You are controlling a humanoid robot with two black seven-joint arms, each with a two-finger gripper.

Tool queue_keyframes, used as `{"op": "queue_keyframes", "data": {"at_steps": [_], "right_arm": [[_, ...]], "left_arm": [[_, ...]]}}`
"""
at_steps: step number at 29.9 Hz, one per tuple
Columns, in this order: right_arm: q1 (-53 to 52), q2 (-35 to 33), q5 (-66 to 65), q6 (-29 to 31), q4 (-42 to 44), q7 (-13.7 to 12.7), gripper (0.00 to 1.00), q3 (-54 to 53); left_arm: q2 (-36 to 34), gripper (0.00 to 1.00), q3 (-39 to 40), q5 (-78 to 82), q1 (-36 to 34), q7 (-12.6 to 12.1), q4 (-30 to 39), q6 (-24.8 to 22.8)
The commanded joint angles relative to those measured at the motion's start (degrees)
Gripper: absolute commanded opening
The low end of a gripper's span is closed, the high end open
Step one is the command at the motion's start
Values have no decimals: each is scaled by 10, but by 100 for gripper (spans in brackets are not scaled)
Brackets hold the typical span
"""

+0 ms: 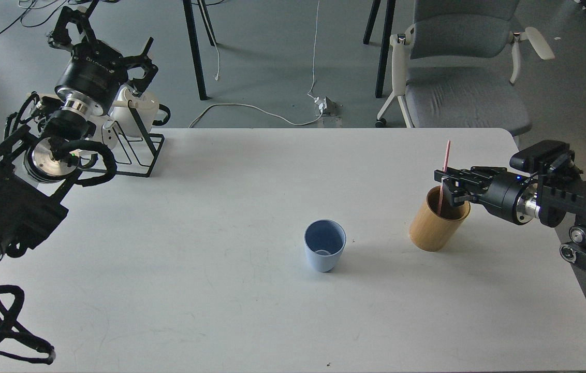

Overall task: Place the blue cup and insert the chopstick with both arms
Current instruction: 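Reach the right gripper to the red straw in the tan cup and grasp it, then pull the red straw up out of the tan cup with the right gripper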

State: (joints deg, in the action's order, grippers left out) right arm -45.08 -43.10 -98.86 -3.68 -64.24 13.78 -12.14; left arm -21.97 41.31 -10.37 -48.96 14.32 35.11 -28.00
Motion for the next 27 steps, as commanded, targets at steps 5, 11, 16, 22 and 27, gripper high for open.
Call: {"op": "queue_keyframes", "data": {"at_steps": [5, 11, 16, 22, 27], "right_arm": [[-1, -7, -2, 0, -2, 1, 8, 4], [-2, -33, -2, -3, -35, 2, 0, 4], [-4, -94, 3, -3, -92, 2, 0, -3], [-13, -139, 31, -4, -141, 2, 0, -46], [-49, -172, 56, 0, -181, 2, 1, -86]], "left_arm": [[0, 100, 1, 0, 0, 1, -7, 0], [0, 100, 0, 0, 0, 0, -7, 0], [-1, 100, 0, 0, 0, 0, -7, 0], [-2, 100, -2, 2, 1, -1, -7, 0], [-4, 100, -7, 3, 1, -2, -7, 0]]}}
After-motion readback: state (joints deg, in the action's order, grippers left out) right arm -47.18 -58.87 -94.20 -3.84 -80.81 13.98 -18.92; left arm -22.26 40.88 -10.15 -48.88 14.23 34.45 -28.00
